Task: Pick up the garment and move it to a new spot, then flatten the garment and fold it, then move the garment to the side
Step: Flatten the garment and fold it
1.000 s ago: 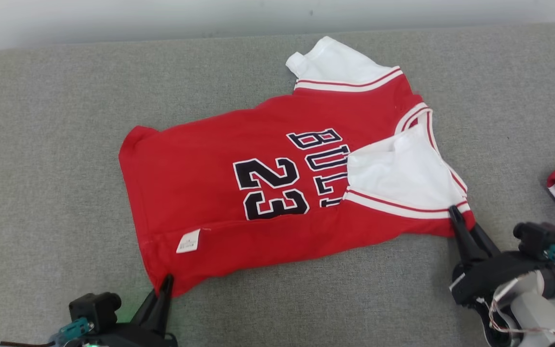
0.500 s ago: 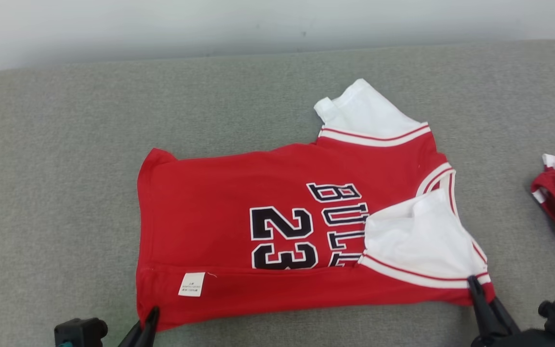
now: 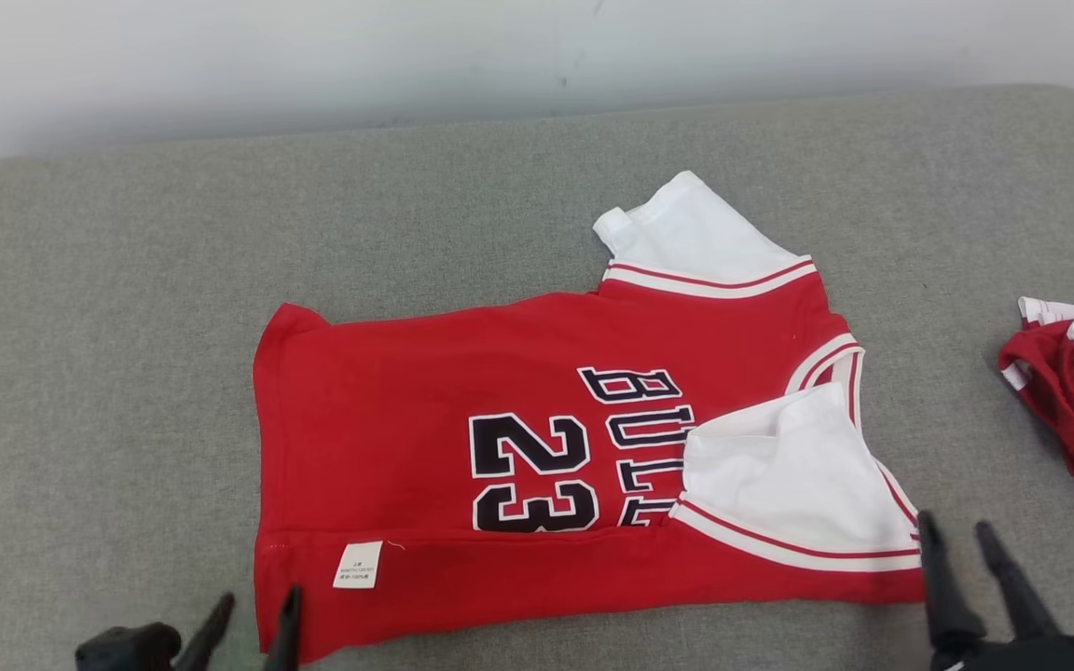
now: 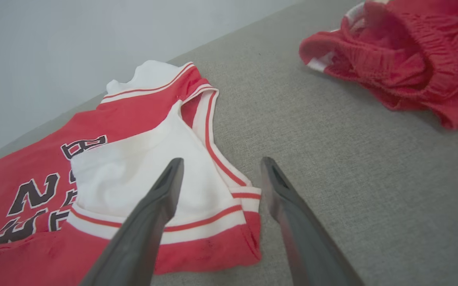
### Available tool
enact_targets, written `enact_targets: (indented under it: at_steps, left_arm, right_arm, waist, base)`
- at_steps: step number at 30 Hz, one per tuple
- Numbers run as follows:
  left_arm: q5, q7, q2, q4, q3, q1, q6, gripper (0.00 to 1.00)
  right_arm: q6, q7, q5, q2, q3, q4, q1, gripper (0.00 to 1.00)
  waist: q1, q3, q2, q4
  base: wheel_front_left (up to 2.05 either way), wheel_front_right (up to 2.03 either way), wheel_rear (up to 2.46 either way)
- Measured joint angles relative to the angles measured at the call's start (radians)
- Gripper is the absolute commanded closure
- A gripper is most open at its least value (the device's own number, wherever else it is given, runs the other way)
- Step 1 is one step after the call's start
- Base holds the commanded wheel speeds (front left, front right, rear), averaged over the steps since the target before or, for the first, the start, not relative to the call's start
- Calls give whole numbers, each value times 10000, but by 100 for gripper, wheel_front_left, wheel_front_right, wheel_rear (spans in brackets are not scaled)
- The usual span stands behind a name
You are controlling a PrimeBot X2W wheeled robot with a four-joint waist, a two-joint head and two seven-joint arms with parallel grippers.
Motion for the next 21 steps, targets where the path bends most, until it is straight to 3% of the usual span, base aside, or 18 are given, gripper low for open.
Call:
enact_targets:
  at_steps: [7,13,21]
  left_arm:
    - [617,-1676,-435,-506,313,-534,424,0]
    - [1356,-2767,-598,-487,316,-1318,736,0]
    - [2305,-3007,-489,-316,-107,-1666,1039,0]
  right_arm:
    - [-2,-226,-928,-77,-520,-844,-459,0]
    - [-2,-221,-1580,-188,-253,-1476,-1097,0]
    - [-2,-54,-2190,-349,533,-1937,-1288,0]
  waist:
    - [0,-142,0,-6]
    - [0,-260,0,65]
    - [0,-311,0,100]
  base:
    - [0,0,0]
    - [0,0,0]
    - [0,0,0]
